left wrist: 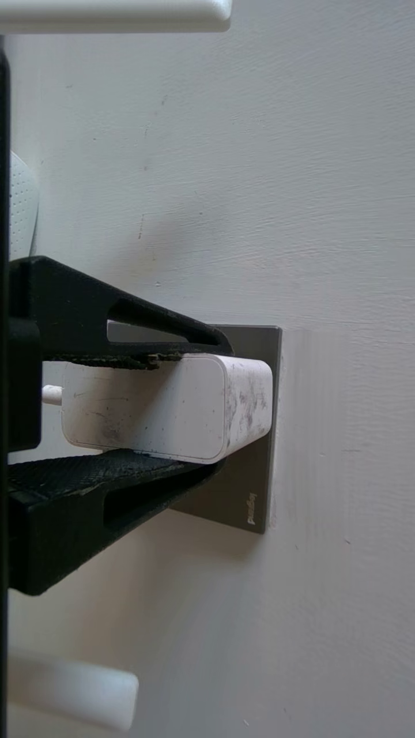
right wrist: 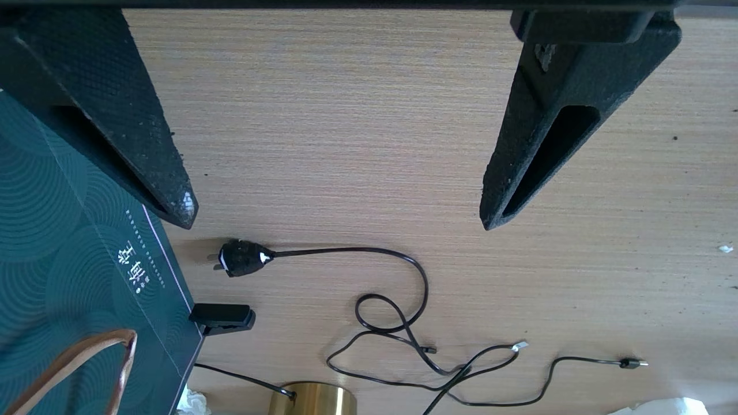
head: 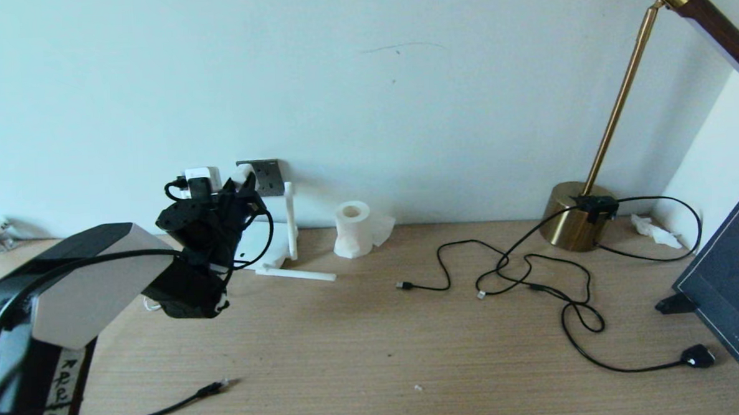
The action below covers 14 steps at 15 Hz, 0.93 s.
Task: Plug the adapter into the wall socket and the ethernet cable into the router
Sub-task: Align plug and socket
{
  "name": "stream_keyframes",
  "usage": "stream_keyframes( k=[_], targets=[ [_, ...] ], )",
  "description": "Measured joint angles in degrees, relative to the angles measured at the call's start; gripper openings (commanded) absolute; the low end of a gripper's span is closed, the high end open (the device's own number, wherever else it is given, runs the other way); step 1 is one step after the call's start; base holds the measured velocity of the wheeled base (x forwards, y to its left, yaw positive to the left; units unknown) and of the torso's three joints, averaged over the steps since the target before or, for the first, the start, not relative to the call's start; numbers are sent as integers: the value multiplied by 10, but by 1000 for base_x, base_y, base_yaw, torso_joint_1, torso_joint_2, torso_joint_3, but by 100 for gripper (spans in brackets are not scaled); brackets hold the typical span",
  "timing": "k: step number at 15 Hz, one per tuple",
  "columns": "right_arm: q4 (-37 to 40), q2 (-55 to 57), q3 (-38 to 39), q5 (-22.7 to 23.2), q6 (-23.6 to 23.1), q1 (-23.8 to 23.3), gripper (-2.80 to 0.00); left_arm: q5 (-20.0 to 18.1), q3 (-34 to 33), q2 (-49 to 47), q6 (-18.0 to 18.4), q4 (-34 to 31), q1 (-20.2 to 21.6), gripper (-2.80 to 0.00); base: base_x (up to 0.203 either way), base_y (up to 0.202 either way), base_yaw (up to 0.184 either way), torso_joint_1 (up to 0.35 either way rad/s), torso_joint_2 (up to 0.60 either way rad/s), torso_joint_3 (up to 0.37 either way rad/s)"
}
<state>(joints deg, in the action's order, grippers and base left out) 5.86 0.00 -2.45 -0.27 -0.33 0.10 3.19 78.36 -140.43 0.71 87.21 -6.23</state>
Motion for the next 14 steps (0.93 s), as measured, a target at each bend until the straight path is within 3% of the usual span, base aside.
stream_keyframes(
  k=[14],
  targets=[
    [0, 0, 0, 0, 0, 0, 0, -4, 6, -19, 0, 0, 0, -280, 0, 0, 0, 0, 0, 0]
  ],
)
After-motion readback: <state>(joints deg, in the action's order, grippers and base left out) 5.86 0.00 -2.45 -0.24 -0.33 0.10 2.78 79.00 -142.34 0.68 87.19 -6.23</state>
